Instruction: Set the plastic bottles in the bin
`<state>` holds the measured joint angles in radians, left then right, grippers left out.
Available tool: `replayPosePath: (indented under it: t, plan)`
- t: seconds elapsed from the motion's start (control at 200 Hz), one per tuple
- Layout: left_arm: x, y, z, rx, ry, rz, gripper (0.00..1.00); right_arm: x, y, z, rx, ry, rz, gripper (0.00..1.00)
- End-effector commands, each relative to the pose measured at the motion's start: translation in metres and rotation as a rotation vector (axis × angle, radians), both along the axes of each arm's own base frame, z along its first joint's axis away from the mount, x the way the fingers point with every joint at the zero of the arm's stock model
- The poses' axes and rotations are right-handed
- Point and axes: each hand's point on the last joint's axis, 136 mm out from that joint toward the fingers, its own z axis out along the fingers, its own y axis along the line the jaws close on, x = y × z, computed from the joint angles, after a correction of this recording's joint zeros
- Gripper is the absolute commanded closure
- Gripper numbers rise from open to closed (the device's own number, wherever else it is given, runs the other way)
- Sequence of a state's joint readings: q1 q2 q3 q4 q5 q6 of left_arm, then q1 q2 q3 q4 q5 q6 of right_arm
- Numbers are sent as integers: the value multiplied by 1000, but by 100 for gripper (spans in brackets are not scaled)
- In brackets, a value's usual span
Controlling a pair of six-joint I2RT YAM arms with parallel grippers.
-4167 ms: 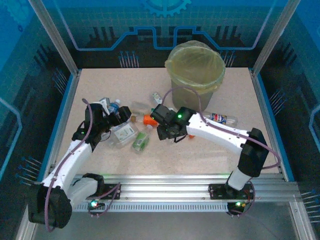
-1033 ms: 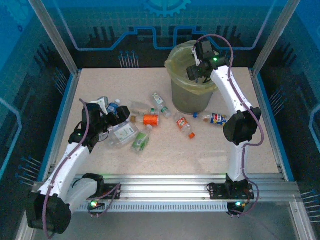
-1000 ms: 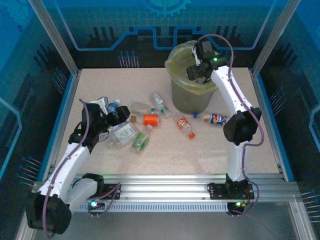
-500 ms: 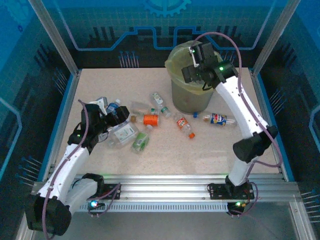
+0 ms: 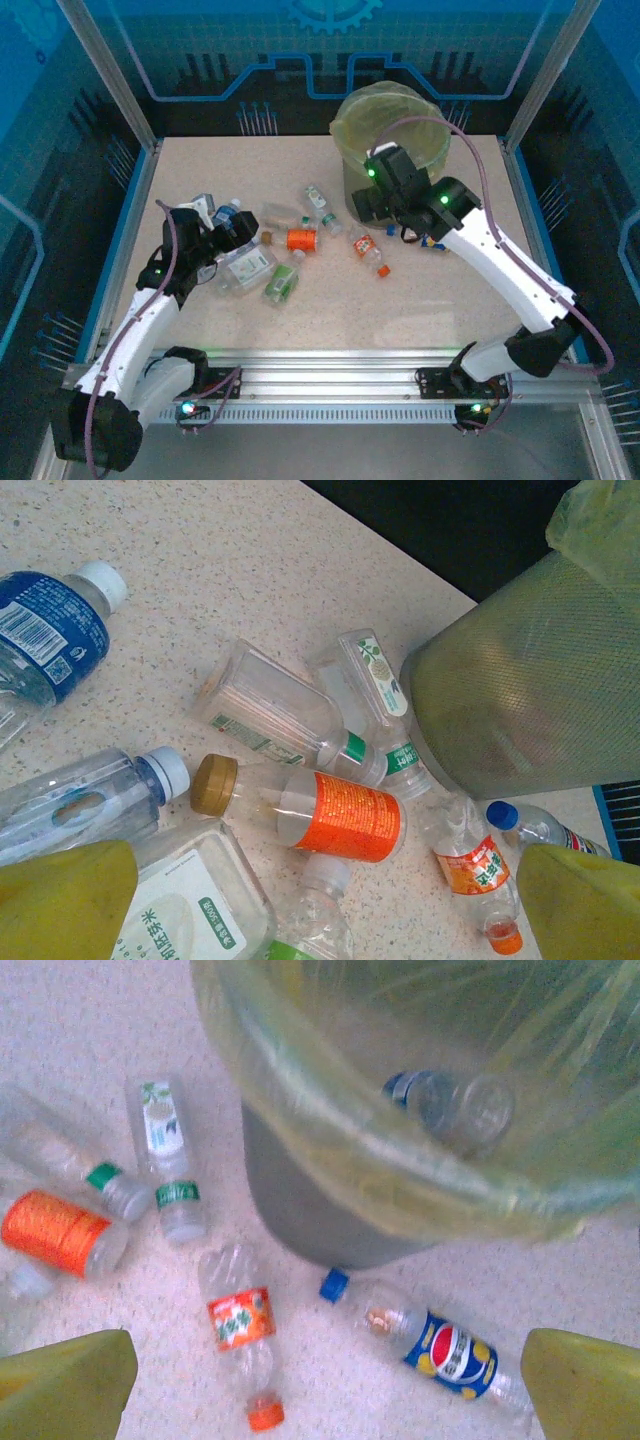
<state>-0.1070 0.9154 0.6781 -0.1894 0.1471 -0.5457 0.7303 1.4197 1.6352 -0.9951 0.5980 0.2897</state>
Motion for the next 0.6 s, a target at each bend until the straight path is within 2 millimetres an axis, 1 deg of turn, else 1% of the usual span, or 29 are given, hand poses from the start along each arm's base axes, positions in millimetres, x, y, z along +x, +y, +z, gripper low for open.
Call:
replayPosePath:
  t: [0.0, 0.13, 0.135, 0.325, 0.52, 0.595]
  plan:
    - [4, 3, 0, -10, -22, 20, 1, -22, -8, -3, 50, -10, -44, 0]
    - [5, 3, -2, -24, -25, 24, 1, -36, -11, -24, 86, 23, -40, 0]
    - [5, 3, -2, -25, -25, 25, 1, -37, -12, -27, 81, 29, -39, 0]
    - [5, 1, -6, -37, -20, 17, 1, -50, -13, -70, 84, 122, -50, 0]
    - [8, -1, -8, -43, -19, 12, 1, -52, -10, -110, 44, 199, -59, 0]
    - [9, -2, -10, -48, -11, 10, 1, -50, -7, -121, 29, 217, -55, 0]
